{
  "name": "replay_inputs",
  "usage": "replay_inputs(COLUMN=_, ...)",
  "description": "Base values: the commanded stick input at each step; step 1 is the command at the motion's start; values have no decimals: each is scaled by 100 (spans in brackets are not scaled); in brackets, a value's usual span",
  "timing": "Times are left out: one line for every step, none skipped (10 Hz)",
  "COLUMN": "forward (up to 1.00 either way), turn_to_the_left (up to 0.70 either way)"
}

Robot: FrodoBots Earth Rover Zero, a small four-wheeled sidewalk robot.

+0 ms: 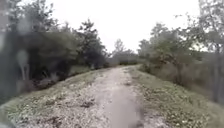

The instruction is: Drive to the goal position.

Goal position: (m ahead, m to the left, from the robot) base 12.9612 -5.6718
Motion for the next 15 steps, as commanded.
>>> replay_inputs(forward=70, turn_to_the_left=0)
replay_inputs(forward=70, turn_to_the_left=0)
replay_inputs(forward=70, turn_to_the_left=0)
replay_inputs(forward=70, turn_to_the_left=0)
replay_inputs(forward=70, turn_to_the_left=0)
replay_inputs(forward=70, turn_to_the_left=0)
replay_inputs(forward=70, turn_to_the_left=0)
replay_inputs(forward=70, turn_to_the_left=0)
replay_inputs(forward=70, turn_to_the_left=0)
replay_inputs(forward=70, turn_to_the_left=0)
replay_inputs(forward=70, turn_to_the_left=0)
replay_inputs(forward=70, turn_to_the_left=0)
replay_inputs(forward=70, turn_to_the_left=0)
replay_inputs(forward=70, turn_to_the_left=0)
replay_inputs(forward=70, turn_to_the_left=0)
